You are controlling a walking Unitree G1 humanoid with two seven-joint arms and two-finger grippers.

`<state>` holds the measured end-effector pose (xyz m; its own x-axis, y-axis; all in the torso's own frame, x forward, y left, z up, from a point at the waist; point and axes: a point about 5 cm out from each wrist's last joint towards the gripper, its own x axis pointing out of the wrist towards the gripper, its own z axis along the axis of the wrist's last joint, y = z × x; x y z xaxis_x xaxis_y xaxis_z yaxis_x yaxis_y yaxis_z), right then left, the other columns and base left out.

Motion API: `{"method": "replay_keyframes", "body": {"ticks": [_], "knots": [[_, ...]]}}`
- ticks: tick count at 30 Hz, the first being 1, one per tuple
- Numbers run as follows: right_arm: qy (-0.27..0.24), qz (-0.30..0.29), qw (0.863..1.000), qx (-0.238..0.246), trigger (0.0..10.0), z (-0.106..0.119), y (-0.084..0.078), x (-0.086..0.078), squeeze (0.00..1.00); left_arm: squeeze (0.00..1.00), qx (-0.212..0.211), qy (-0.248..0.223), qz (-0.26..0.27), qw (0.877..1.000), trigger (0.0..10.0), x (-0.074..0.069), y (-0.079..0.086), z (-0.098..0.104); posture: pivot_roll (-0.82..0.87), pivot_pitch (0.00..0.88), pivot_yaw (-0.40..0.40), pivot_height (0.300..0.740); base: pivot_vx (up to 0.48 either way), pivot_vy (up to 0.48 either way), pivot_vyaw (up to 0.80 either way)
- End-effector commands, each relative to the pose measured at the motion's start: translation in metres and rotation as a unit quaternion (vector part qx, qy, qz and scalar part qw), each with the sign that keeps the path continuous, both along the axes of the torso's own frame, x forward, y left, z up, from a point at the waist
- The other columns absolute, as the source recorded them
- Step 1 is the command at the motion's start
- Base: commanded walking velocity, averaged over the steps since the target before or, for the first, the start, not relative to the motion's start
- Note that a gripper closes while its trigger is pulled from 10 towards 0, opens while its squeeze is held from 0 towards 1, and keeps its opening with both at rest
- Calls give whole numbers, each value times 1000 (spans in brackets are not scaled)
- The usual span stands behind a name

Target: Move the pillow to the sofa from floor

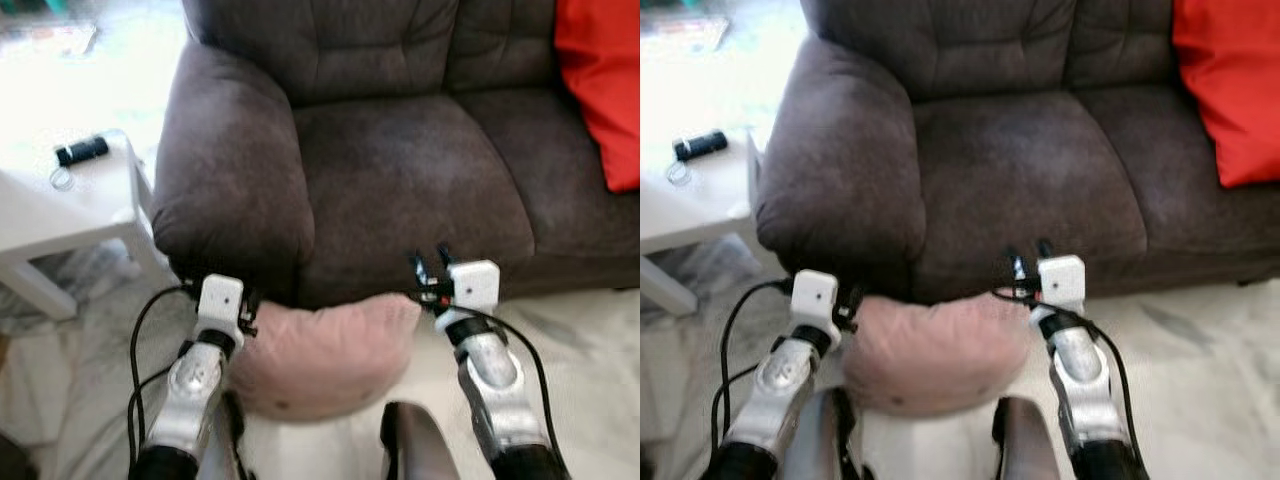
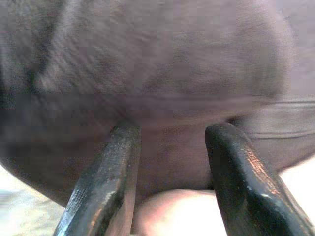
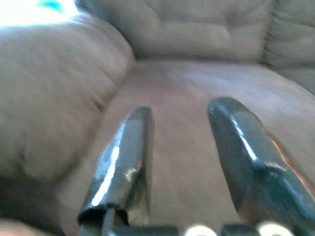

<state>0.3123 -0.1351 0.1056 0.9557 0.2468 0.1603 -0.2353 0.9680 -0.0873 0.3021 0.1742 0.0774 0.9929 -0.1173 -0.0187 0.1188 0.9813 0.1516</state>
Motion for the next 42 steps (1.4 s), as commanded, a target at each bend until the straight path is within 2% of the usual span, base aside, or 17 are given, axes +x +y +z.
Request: {"method": "replay_keyframes", "body": {"ticks": [1,7,8,9,11,16,17,23,27,31,34,39,40,41,42], "knots": [[13,-21,1000,-8,10000,-6,-16,-3,0,0,-10,8,-14,1000,10000,0,-12,-3,28,143,-36,519,319,0,0],[13,-20,1000,-10,10000,-7,-17,-3,0,0,-6,55,-39,998,10000,-2,-14,-17,28,144,-36,519,0,0,0],[13,-20,1000,-10,10000,-7,-17,-3,0,0,-12,85,-47,995,10000,-4,-13,-26,28,144,-35,519,0,0,0],[13,-20,1000,-11,10000,-7,-17,-3,0,0,-7,96,-50,994,10000,-5,-13,-29,27,144,-35,519,0,0,0],[13,-20,1000,-11,10000,-7,-17,-3,0,0,11,138,-54,989,10000,-9,-10,-41,27,146,-35,519,0,0,0],[13,-20,1000,-11,10000,-7,-17,-4,0,0,7,174,-19,985,10000,-12,0,-52,28,147,-36,519,0,0,0],[13,-20,1000,-11,10000,-7,-17,-4,0,0,-10,187,-9,982,10000,-13,2,-56,27,149,-37,519,0,0,0],[12,-18,1000,-10,10000,-6,-17,-3,0,0,-35,215,6,976,10000,-9,6,-63,24,153,-43,519,0,0,0],[10,-18,1000,-7,10000,-6,-17,-3,0,0,-33,229,15,973,10000,-7,8,-67,20,154,-43,519,0,0,0],[11,-18,1000,-7,10000,-6,-17,-3,0,0,-42,233,50,970,10000,-4,14,-68,16,155,-43,519,0,0,0],[11,-18,1000,-7,10000,-6,-17,-4,0,0,-59,243,75,965,10000,-3,17,-71,16,157,-43,519,0,0,0],[7,-13,1000,0,10000,-3,-16,-4,0,0,-126,251,105,954,10000,-4,17,-74,14,161,-46,519,0,0,0],[6,-13,1000,0,10000,-3,-15,-4,0,67,-134,248,105,953,10000,-3,16,-74,13,162,-45,519,0,0,0],[6,-13,1000,-1,10000,-3,-16,-4,0,67,-138,247,104,954,10000,-3,16,-74,13,162,-45,519,0,0,0],[6,-13,1000,-1,10000,-3,-16,-4,0,1000,-138,246,104,954,10000,-3,16,-73,13,161,-46,519,0,0,0]]}}
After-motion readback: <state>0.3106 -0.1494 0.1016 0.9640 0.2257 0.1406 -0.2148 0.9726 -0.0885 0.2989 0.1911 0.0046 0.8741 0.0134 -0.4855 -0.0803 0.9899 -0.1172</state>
